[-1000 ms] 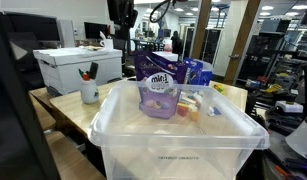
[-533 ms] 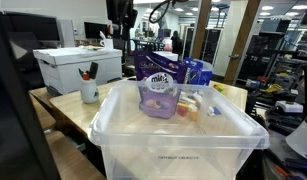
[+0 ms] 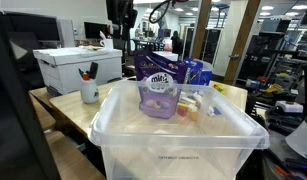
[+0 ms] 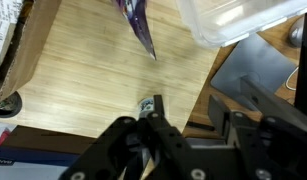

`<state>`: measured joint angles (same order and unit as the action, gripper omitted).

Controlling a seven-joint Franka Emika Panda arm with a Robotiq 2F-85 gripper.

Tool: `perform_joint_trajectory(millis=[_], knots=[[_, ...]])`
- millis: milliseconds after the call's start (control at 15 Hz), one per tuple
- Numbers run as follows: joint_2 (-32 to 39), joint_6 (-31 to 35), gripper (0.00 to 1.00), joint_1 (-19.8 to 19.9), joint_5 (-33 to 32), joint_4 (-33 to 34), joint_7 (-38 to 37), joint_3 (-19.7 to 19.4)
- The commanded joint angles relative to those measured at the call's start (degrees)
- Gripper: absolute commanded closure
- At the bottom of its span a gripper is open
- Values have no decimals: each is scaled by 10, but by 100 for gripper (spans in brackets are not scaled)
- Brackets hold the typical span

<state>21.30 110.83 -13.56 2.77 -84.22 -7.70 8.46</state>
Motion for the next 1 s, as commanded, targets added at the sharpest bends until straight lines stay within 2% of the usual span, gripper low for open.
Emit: perform_joint_trajectory(millis=[0, 133, 200, 333, 467, 667, 933], knots=[[1, -3, 49, 0, -1, 3, -1, 1], [1, -3, 49, 0, -1, 3, -1, 1], [1, -3, 24, 0, -1, 3, -1, 1], [0, 5, 20, 0, -11, -3, 16, 1], [-1, -2, 3, 6, -26, -8, 27, -6], [-8, -10, 0, 23, -17, -22, 76, -7], [-6, -45, 0, 31, -15, -37, 77, -9]])
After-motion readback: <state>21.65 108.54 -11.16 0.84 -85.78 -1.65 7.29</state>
